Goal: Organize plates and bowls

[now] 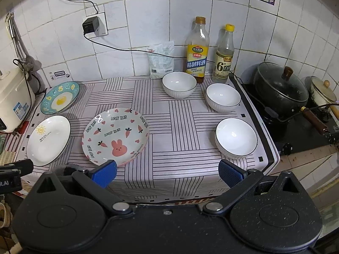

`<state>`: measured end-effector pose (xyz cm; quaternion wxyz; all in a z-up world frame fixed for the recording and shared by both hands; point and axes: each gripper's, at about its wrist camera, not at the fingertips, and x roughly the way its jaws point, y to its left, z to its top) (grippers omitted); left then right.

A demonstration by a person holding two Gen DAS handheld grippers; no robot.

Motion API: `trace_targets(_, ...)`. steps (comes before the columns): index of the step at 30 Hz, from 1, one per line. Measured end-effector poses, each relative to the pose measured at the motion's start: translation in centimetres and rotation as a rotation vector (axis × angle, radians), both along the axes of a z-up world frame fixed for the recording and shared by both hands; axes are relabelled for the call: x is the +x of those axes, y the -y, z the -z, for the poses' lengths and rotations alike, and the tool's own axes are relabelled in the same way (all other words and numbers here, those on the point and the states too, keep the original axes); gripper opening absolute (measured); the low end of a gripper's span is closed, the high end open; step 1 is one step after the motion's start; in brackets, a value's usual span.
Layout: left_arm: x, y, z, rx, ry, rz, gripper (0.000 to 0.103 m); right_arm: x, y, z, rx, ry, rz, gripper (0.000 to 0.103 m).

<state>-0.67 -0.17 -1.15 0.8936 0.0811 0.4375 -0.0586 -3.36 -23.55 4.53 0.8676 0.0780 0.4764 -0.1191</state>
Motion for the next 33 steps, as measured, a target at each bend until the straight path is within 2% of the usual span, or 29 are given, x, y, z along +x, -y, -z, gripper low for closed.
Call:
trace_targets(18, 0.2, 0.3, 0.2, 0.001, 0.0, -0.004, 0.102, -0.2, 1.0, 0.3, -0.011, 0.003, 0.025, 0.103)
trace_targets(33, 0.4, 1.2, -0.1, 0.033, -0.003, 0.015, 0.102, -0.4, 1.6, 0.7, -0.024, 0.004, 0.037, 0.103)
